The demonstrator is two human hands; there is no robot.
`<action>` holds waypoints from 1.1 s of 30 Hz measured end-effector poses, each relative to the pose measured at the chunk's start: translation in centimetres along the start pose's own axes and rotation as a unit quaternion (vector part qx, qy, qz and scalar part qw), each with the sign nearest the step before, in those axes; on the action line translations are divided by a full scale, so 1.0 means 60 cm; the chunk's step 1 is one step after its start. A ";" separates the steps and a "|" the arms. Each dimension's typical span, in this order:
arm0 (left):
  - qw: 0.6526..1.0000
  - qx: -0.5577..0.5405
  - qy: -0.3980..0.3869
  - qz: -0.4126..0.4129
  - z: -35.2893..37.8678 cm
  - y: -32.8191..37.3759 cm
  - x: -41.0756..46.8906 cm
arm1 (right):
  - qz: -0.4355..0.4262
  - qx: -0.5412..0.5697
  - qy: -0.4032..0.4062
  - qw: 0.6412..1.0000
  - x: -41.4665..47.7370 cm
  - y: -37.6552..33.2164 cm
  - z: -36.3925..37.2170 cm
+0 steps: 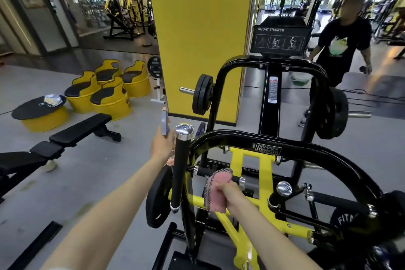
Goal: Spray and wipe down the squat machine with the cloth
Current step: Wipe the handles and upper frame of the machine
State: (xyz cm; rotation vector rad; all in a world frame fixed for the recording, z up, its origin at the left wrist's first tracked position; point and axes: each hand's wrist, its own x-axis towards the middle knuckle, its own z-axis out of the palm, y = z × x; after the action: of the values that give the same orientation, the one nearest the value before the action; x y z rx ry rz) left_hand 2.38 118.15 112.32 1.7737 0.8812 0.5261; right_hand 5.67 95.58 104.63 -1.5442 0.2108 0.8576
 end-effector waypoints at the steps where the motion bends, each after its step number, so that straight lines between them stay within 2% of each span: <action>1: 0.999 0.013 0.048 0.012 -0.013 0.018 -0.032 | 0.002 -0.002 0.000 1.000 0.000 0.004 -0.002; 4: 0.992 0.037 0.123 0.011 -0.050 0.003 -0.070 | 0.011 -0.005 -0.006 1.000 0.000 0.016 0.000; 10: 0.984 0.121 0.126 -0.035 -0.116 -0.088 -0.159 | 0.048 -0.042 -0.022 0.998 0.008 0.055 0.023; 15: 0.981 0.141 0.092 -0.098 -0.119 -0.168 -0.263 | 0.085 -0.023 -0.049 0.995 -0.032 0.081 0.019; 19: 0.974 0.188 0.015 -0.128 -0.080 -0.191 -0.341 | 0.110 -0.029 -0.068 0.991 -0.039 0.112 -0.004; 22: 0.973 0.197 -0.037 -0.111 -0.030 -0.168 -0.375 | 0.118 -0.027 -0.053 0.991 -0.055 0.117 -0.038; 27: 0.990 0.102 -0.066 -0.070 0.061 -0.114 -0.393 | 0.103 -0.034 -0.042 0.993 -0.039 0.132 -0.091; 33: 0.994 0.029 -0.109 0.005 0.138 -0.039 -0.386 | 0.151 0.008 -0.108 0.983 -0.044 0.127 -0.122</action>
State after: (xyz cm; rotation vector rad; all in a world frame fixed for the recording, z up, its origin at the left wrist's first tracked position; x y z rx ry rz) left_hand -7.20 95.67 108.44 1.8492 0.7413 0.3080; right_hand 2.14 86.51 99.79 -1.4113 0.2979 1.2528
